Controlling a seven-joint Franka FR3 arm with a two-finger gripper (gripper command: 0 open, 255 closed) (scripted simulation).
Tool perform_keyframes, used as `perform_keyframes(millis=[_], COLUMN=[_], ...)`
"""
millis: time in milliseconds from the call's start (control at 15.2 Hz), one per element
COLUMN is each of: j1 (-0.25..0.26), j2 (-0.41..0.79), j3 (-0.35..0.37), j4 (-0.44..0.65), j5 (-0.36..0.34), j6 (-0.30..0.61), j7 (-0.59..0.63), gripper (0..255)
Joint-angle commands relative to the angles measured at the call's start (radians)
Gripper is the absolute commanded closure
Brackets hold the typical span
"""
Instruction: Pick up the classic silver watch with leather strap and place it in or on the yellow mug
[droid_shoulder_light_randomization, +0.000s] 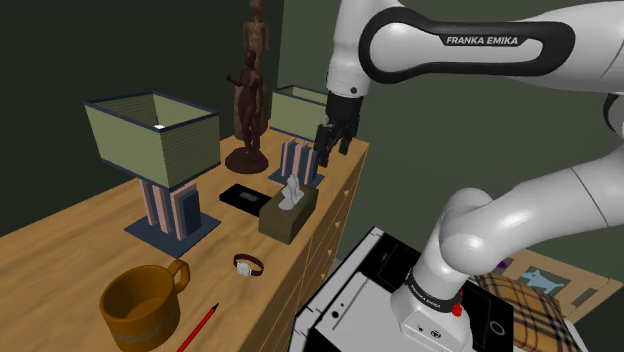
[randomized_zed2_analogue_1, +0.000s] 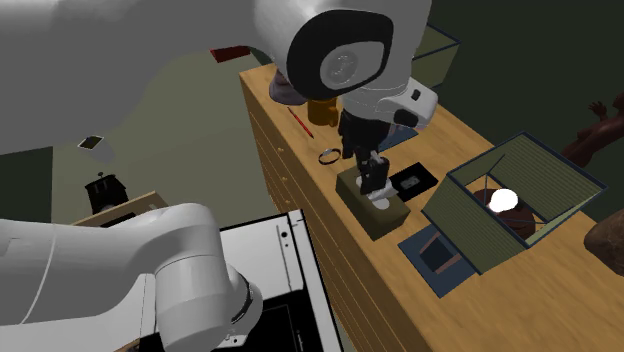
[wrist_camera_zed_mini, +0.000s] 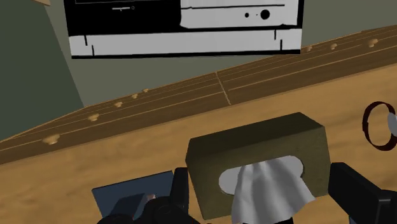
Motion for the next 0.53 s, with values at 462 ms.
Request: perform_keyframes(millis=[462], j1=[0.050], j2=[0.155], j3=[0.191], j4=[-0.029], j5=[0.059], j6=[0.215], j7=[0.197], gripper=[0])
